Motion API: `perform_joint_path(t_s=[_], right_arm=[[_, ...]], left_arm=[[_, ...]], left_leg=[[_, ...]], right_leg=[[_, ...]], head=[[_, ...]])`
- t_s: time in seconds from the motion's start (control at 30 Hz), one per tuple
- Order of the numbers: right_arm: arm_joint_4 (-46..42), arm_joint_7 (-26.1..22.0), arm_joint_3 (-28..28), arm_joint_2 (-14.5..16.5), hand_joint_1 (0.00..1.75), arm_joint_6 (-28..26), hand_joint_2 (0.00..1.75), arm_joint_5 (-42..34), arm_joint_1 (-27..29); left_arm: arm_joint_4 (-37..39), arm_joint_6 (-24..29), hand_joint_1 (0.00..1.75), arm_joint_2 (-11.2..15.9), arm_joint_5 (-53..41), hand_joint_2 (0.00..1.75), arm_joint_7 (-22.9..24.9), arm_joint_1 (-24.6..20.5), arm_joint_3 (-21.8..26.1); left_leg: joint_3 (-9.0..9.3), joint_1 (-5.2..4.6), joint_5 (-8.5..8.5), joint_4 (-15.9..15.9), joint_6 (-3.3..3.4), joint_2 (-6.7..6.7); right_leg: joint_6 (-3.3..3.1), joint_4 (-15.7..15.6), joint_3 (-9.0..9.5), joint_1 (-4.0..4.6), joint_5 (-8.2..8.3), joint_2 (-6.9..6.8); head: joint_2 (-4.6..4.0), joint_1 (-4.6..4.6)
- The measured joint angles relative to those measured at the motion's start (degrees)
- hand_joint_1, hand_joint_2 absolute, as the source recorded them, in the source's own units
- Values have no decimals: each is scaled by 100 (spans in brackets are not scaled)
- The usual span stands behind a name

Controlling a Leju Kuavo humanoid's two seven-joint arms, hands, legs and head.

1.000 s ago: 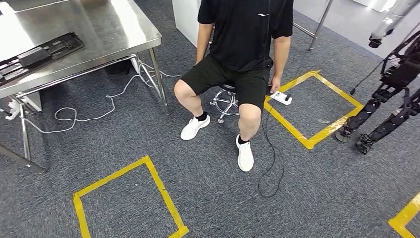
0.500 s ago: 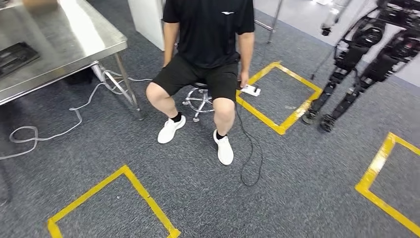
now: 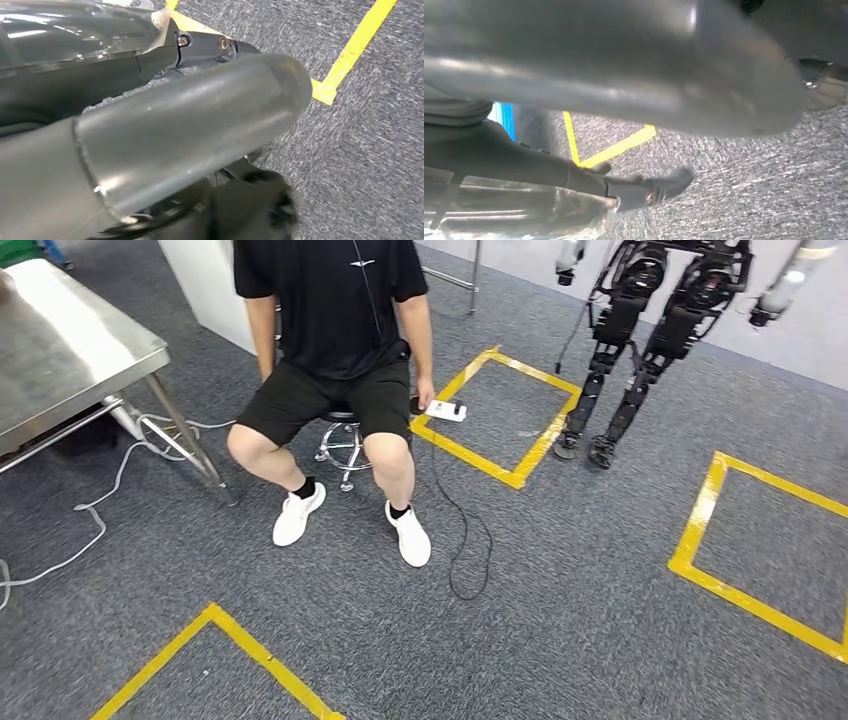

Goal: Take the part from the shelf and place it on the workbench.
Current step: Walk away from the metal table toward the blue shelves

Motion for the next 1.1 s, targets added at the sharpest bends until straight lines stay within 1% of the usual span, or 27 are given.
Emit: perform_joint_path(t_s=[0.03,0.07,0.1,0.13,0.2,0.27,0.33,0.37,0.43,0.47,0.5,0.53,0.57,0.6,0.63,0.7,0.73,0.77,0.8,0.83,0.87,0.9,0.93,1.0,1.03,1.07,1.1], right_arm=[[0,-16,8,9,0,10,0,-40,2],[1,-50,7,17,0,17,0,-83,15],[1,-100,5,20,0,23,0,-119,34],[1,-158,2,21,0,26,0,-151,59],[1,-238,-31,14,0,28,0,-272,92],[-1,-252,-129,-12,0,38,0,-440,105],[-1,-235,-278,-50,0,48,0,-606,141],[0,-228,-346,-62,0,46,0,-676,165],[1,-239,-479,-74,0,28,0,-783,189],[1,-267,-533,-73,0,10,0,-802,188],[1,-306,-575,-70,0,-12,0,-802,186],[1,-351,-605,-68,0,-35,0,-790,186],[1,-388,-622,-68,0,-52,0,-767,193],[1,-414,-628,-71,0,-63,0,-733,202],[1,-428,-629,-78,0,-66,0,-700,208],[1,-457,-632,-92,0,-65,0,-643,200],[1,-477,-632,-97,0,-63,0,-624,188],[1,-496,-633,-101,0,-63,0,-608,181],[1,-508,-635,-104,0,-62,0,-597,180],[1,-514,-641,-110,0,-61,0,-588,184],[1,-515,-648,-115,0,-60,0,-581,192],[1,-516,-655,-120,0,-58,0,-571,195],[1,-517,-660,-122,0,-56,0,-560,194],[1,-519,-661,-120,0,-49,0,-536,189],[1,-519,-661,-118,0,-44,0,-525,189],[1,-519,-661,-117,0,-38,0,-510,192],[1,-519,-661,-120,0,-35,0,-495,195]], left_arm=[[-1,29,0,-25,0,0,-36,27,30],[-1,18,0,-34,-34,0,-73,49,50],[-1,-14,0,-34,-101,0,-107,65,61],[-1,-57,0,-25,-187,0,-144,75,63],[-2,-154,0,8,-327,0,-236,87,49],[-3,-249,0,51,-412,0,-336,92,11],[-4,-382,0,118,-552,0,-416,71,-67],[-5,-444,0,152,-634,0,-433,48,-117],[-7,-546,0,216,-763,0,-410,-4,-227],[-8,-566,0,242,-786,0,-375,-26,-269],[-8,-578,0,263,-795,0,-333,-45,-298],[-8,-581,0,280,-797,0,-294,-61,-321],[-8,-581,0,292,-790,0,-267,-77,-336],[-8,-578,0,297,-777,0,-248,-92,-344],[-8,-574,0,299,-764,0,-239,-102,-350],[-7,-559,0,302,-739,0,-243,-108,-352],[-7,-548,0,304,-729,0,-251,-105,-352],[-6,-534,0,306,-714,0,-261,-105,-352],[-5,-521,0,308,-701,0,-273,-106,-352],[-5,-511,0,308,-691,0,-285,-111,-353],[-5,-504,0,308,-684,0,-296,-115,-353],[-5,-497,0,308,-684,0,-307,-118,-354],[-5,-490,0,309,-684,0,-315,-117,-354],[-5,-480,0,312,-684,0,-321,-101,-354],[-4,-479,0,313,-684,0,-318,-88,-354],[-3,-478,0,313,-685,0,-314,-76,-354],[-2,-474,0,313,-685,0,-308,-68,-354]], left_leg=[[-139,6,-92,289,-16,-40],[-196,15,-63,387,-32,-53],[-151,30,79,261,-44,-64],[-20,55,296,-49,-58,-110],[257,113,646,-765,-74,-376],[348,112,725,-1085,-44,-530],[351,64,731,-1111,48,-401],[357,51,749,-1127,103,-334],[358,53,787,-1157,194,-186],[357,49,788,-1159,217,-104],[353,44,785,-1158,231,-10],[350,38,782,-1157,235,83],[348,34,777,-1156,234,168],[351,33,771,-1156,227,244],[362,36,761,-1155,213,314],[402,24,725,-1153,158,445],[425,11,705,-1152,124,503],[449,-5,687,-1154,91,557],[472,-12,676,-1164,61,610],[496,-8,666,-1178,32,668],[514,7,635,-1166,1,650],[497,26,553,-1080,-23,545],[421,42,408,-878,-42,384],[87,57,18,-150,-50,40],[-101,57,-117,209,-55,-31],[-231,58,-144,421,-58,-61],[-263,60,-48,420,-57,-73]], right_leg=[[-3,2,-5,3,3,76],[-1,7,-6,4,4,155],[3,16,0,1,5,235],[12,34,3,-4,2,314],[59,122,-45,11,-22,463],[145,198,-154,42,-35,595],[238,211,-240,52,-20,695],[266,251,-277,50,-38,634],[253,632,-451,47,-237,350],[229,984,-624,45,-410,195],[216,1383,-820,45,-584,115],[226,1708,-975,39,-705,78],[258,1864,-1040,33,-746,55],[308,1787,-981,24,-698,28],[361,1484,-803,14,-581,-29],[412,661,-332,25,-314,-297],[389,391,-178,48,-226,-396],[347,266,-116,74,-182,-450],[303,264,-136,106,-167,-411],[254,254,-131,106,-155,-335],[212,238,-125,75,-144,-271],[163,219,-112,44,-129,-205],[105,201,-86,9,-111,-144],[28,195,-96,4,-96,-18],[12,195,-99,19,-94,58],[10,196,-96,30,-95,143],[10,199,-89,36,-95,231]], head=[[0,0],[0,-1],[0,-2],[0,-2],[0,-4],[0,3],[0,12],[0,13],[0,38],[0,51],[0,62],[0,65],[0,64],[0,66],[0,65],[0,72],[0,67],[0,64],[0,59],[0,54],[0,50],[0,37],[0,19],[0,-16],[0,-21],[0,-22],[0,-22]])
